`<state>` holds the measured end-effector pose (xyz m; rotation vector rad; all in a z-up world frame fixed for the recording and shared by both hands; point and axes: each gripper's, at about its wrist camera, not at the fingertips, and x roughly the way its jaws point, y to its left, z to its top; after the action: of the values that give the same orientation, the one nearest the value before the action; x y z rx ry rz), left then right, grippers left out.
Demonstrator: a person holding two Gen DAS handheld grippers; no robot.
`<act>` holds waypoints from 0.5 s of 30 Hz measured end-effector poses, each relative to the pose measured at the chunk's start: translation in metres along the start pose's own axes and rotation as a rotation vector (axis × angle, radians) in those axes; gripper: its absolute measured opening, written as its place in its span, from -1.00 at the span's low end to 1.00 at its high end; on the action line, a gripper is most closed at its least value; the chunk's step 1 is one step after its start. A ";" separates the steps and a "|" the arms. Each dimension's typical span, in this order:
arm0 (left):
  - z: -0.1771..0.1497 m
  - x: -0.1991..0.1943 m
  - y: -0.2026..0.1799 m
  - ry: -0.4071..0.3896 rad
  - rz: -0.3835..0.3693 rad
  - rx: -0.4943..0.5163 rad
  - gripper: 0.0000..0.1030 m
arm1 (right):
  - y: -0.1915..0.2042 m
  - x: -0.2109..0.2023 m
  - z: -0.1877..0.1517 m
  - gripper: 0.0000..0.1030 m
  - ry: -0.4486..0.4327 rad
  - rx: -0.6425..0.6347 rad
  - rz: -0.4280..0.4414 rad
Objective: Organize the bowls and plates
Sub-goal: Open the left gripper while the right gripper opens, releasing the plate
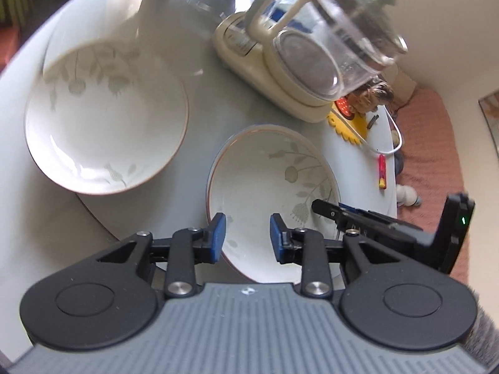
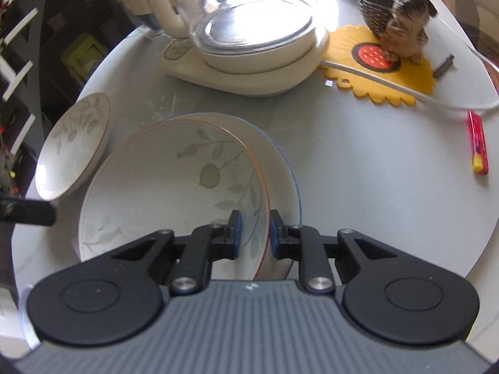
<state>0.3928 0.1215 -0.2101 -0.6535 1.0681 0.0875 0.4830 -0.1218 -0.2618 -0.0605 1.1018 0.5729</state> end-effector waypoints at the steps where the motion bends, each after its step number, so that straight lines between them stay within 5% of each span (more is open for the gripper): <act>1: 0.000 -0.006 -0.005 -0.009 0.005 0.015 -0.34 | -0.002 -0.003 0.000 -0.61 -0.007 0.030 -0.003; 15: -0.019 -0.112 -0.051 -0.185 0.003 0.220 -0.30 | 0.033 -0.133 -0.010 -0.60 -0.270 0.087 -0.033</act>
<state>0.3411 0.0973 -0.0992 -0.4362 0.8852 0.0314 0.4161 -0.1512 -0.1455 0.0728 0.8601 0.4868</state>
